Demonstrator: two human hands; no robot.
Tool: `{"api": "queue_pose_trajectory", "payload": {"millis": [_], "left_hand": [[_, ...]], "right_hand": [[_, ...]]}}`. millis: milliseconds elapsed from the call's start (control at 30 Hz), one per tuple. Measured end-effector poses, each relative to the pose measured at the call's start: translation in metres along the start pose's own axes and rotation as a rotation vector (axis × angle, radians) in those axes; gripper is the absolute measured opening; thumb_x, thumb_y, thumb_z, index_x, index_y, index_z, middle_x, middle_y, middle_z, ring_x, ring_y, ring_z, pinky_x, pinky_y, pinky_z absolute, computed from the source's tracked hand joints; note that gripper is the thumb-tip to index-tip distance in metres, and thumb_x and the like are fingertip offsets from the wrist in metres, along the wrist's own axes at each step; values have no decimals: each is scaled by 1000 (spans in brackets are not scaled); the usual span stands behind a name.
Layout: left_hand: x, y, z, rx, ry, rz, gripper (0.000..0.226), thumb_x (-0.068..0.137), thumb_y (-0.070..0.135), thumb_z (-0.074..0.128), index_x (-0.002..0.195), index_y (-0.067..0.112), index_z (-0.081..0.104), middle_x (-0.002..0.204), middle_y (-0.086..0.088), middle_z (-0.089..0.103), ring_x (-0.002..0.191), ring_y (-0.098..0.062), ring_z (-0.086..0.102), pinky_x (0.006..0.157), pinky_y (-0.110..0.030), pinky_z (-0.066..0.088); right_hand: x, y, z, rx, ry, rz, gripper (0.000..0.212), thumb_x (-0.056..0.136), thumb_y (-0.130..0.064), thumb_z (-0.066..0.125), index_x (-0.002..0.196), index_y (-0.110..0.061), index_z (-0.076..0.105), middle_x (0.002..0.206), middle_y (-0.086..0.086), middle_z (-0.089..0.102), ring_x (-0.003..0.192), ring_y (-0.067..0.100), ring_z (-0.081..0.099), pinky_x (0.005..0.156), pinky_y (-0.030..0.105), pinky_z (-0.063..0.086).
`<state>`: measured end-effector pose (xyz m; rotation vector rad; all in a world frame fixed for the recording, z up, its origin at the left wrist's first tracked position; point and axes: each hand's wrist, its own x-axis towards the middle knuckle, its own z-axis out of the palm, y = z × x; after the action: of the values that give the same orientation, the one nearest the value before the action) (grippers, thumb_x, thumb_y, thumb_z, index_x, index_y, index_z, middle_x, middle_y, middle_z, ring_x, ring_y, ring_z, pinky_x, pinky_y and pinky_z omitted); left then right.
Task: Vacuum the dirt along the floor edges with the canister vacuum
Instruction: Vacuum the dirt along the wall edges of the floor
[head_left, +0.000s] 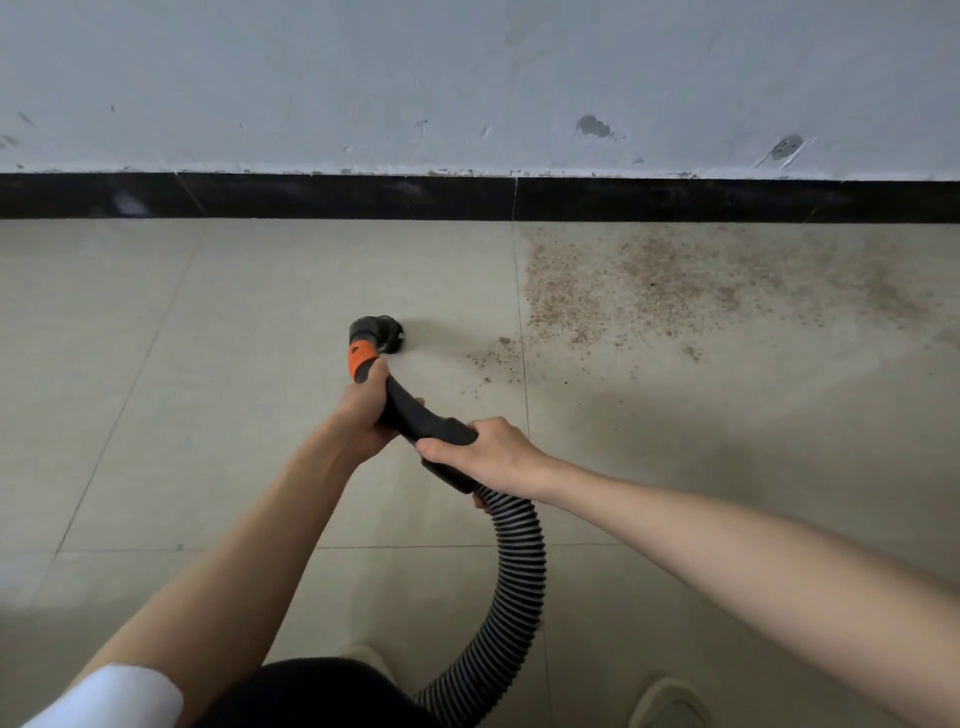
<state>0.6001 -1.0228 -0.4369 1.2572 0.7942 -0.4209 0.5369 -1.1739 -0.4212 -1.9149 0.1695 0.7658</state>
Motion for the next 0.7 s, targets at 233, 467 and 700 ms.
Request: {"api": "queue_pose_trajectory", "payload": {"millis": [233, 467, 700], "left_hand": [[-13, -16, 11, 4, -48, -32, 54, 100, 34, 44, 138, 1, 25, 104, -17, 53, 75, -26, 62, 52, -33, 48], [-24, -33, 49, 56, -132, -86, 46, 100, 34, 42, 134, 5, 30, 93, -13, 52, 75, -26, 61, 56, -33, 49], [-14, -37, 11, -67, 108, -47, 48, 102, 31, 38, 140, 6, 27, 108, -13, 48, 67, -25, 61, 56, -35, 47]], "right_hand": [[-19, 19, -7, 41, 23, 22, 47, 80, -54, 71, 71, -11, 57, 54, -2, 57, 41, 10, 54, 47, 24, 42], [-43, 46, -21, 159, 80, 84, 49, 81, -51, 72, 84, -4, 60, 65, 7, 61, 46, 19, 58, 47, 27, 47], [-15, 39, -1, -140, 40, -21, 43, 81, -60, 65, 85, -17, 60, 78, -4, 64, 66, 12, 61, 58, 28, 49]]}}
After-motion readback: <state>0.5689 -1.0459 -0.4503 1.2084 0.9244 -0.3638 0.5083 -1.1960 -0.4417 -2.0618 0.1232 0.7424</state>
